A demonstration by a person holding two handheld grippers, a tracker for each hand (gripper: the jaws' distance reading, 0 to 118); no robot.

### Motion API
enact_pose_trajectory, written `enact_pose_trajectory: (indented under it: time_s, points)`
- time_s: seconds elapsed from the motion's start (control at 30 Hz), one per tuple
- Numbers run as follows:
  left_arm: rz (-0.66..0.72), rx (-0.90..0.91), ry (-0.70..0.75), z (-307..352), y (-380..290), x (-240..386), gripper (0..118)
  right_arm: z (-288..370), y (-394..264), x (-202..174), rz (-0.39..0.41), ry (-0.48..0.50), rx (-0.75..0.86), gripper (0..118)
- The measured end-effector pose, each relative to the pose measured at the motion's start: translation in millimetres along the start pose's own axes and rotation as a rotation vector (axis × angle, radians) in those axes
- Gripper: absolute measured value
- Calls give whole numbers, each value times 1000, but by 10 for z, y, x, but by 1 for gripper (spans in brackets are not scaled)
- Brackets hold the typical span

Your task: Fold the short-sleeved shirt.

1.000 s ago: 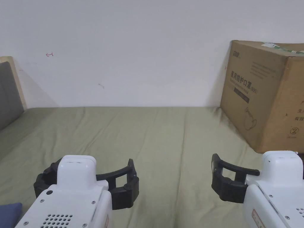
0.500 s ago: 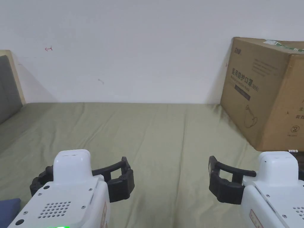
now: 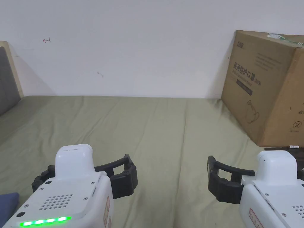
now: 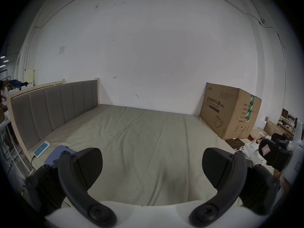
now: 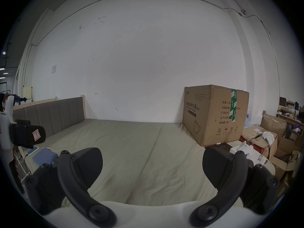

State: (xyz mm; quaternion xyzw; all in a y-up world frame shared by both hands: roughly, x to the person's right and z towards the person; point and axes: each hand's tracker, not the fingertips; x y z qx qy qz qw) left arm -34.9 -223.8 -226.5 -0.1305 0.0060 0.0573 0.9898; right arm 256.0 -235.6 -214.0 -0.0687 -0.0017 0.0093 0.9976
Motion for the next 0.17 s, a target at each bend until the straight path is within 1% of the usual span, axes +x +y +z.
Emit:
enact_pose_trajectory:
  time_s: [0.07,0.17]
  points:
    - [-6,-5,20,-39,-16,14,118,-10,-2,-5,0,1,-1,118]
    - [-29,-11,-16,-51,-43,42,118,-25,-5,-10,2,1,-1,118]
